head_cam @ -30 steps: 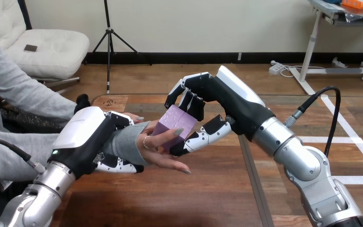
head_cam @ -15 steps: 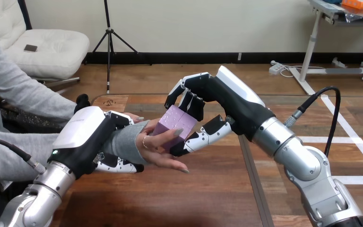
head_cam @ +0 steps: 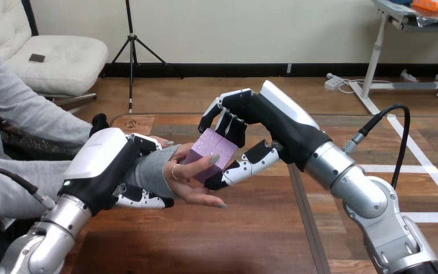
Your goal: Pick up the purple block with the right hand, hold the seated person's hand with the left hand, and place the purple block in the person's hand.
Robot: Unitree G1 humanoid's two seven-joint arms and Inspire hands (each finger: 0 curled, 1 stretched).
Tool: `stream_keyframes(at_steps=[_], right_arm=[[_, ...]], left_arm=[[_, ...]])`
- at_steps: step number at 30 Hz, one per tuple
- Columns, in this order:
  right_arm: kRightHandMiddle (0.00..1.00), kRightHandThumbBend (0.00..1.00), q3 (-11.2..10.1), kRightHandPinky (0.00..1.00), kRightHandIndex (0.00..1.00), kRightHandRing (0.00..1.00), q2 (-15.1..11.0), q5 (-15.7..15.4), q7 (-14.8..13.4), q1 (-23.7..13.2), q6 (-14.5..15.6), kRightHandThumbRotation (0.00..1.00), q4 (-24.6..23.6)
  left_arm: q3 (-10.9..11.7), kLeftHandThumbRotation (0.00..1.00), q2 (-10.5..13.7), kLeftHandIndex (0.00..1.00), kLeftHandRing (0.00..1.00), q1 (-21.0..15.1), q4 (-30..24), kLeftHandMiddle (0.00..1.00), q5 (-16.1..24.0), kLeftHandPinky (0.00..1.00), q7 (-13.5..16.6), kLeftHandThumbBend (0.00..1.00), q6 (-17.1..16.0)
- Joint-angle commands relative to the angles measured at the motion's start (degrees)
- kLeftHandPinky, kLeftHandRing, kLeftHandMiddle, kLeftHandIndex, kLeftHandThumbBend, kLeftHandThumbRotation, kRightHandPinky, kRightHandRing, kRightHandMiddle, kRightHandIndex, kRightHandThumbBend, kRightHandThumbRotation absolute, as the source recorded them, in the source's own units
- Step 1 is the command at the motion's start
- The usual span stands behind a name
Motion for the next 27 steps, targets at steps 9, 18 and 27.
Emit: stream_keyframes(at_steps=[9, 18, 27], right_arm=[[0.41, 0.83, -1.5, 0.31, 0.44, 0.36, -0.6, 2.0, 0.6, -0.5, 4.2, 0.00, -2.6], [0.48, 0.91, -1.4, 0.37, 0.52, 0.43, -1.1, 2.6, 1.2, -0.1, 5.4, 0.05, -3.5], [0.55, 0.96, -1.6, 0.44, 0.58, 0.49, -1.1, 3.4, 1.4, 0.3, 4.9, 0.17, -3.6]], left_arm=[[0.8, 0.00, -1.1, 0.36, 0.30, -2.4, -4.0, 0.35, -0.9, 0.25, 0.4, 0.75, -0.3], [1.0, 0.00, -1.1, 0.40, 0.35, -1.1, -7.4, 0.39, -1.3, 0.29, -2.8, 0.79, 4.8], [0.9, 0.11, -0.7, 0.53, 0.47, 0.5, -11.6, 0.51, 1.0, 0.39, -3.5, 0.81, 9.6]])
